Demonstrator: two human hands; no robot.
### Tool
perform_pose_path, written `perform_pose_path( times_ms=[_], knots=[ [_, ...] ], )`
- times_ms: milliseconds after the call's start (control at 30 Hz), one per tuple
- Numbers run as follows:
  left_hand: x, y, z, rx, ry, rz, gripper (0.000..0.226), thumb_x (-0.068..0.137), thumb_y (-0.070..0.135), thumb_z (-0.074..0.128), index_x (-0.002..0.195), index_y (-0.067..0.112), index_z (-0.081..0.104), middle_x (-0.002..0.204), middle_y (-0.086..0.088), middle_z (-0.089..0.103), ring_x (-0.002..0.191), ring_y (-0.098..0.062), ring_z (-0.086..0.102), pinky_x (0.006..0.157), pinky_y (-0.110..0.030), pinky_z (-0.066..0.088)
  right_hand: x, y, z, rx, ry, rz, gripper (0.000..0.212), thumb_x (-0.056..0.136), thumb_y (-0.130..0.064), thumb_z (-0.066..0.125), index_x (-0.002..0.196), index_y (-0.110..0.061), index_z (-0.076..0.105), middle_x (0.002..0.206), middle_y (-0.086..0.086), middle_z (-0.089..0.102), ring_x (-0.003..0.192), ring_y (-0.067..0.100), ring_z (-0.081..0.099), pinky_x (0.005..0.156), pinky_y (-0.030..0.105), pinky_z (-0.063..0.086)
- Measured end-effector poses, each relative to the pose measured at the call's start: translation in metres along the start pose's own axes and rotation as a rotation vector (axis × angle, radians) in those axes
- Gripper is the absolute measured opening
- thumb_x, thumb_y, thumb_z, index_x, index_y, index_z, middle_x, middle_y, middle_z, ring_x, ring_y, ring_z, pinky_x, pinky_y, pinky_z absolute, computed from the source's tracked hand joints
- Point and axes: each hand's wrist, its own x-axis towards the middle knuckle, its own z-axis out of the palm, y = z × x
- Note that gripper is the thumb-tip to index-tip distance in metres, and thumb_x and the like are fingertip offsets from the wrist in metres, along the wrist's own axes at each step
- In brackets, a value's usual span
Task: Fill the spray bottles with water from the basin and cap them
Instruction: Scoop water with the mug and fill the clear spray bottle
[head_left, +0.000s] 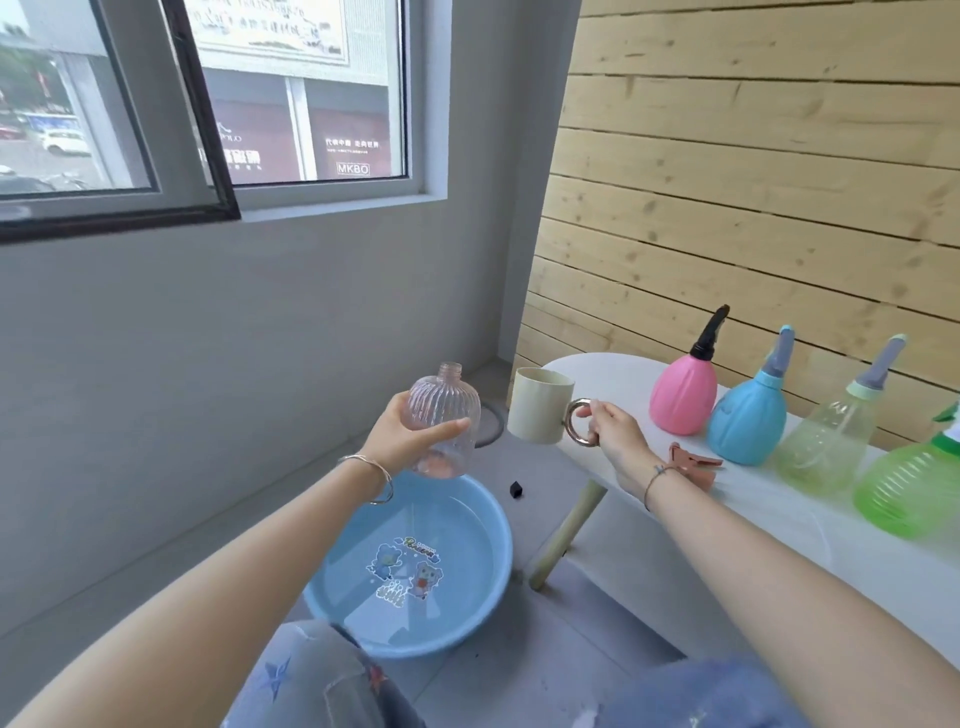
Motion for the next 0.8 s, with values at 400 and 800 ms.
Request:
perform_pose_path(
  times_ms=[400, 800],
  knots=[
    [0.007, -0.056, -0.045, -0.029, 0.191, -0.142, 0.094, 0.051, 0.045, 0.091, 0.128, 0.021, 0.042, 0.115, 0.003, 0.062, 0.101, -0.011, 0.063, 0.088, -0.035, 0.054, 0.009, 0.004, 0.086, -0.078, -0.241, 0.041, 0.039, 0.097, -0.037, 0.051, 0.064, -0.016, 0.045, 0.055, -0.012, 0.041, 0.059, 0.008, 0.036, 0.060, 0.020, 0.029],
    [0.084, -0.187, -0.075, 0.009, 0.293, -0.162, 0.063, 0.067, 0.048, 0.084, 0.118, 0.026, 0.053, 0.109, 0.015, 0.065, 0.098, 0.003, 0.062, 0.083, -0.015, 0.046, 0.080, 0.130, 0.190, -0.495, -0.512, -0.051, 0.047, 0.085, -0.036, 0.067, 0.059, -0.017, 0.033, 0.054, -0.006, 0.043, 0.058, 0.014, 0.039, 0.051, 0.027, 0.025]
  ],
)
